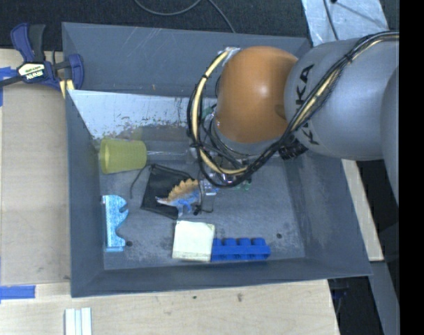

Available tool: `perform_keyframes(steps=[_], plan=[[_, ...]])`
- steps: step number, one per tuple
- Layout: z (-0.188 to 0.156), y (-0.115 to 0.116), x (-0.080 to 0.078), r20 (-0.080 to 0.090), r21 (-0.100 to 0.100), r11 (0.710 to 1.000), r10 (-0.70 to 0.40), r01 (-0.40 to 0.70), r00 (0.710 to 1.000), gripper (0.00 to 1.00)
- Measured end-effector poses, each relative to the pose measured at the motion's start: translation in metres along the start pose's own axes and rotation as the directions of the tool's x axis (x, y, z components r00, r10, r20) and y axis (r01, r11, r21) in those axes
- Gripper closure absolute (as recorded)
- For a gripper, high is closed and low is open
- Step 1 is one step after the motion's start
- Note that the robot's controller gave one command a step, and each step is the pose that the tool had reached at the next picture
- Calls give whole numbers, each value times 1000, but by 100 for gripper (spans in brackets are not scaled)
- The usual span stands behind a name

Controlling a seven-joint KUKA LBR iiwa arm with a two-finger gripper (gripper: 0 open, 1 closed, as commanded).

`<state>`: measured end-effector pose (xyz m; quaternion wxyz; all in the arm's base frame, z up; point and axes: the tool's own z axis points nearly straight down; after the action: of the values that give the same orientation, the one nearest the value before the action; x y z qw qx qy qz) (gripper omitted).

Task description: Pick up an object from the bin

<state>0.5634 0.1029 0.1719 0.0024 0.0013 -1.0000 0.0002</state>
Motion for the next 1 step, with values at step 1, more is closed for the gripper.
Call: perform_keyframes(steps=[1], plan=[[-5,0,-1,8,-1,1000,2,-2,1000,0]])
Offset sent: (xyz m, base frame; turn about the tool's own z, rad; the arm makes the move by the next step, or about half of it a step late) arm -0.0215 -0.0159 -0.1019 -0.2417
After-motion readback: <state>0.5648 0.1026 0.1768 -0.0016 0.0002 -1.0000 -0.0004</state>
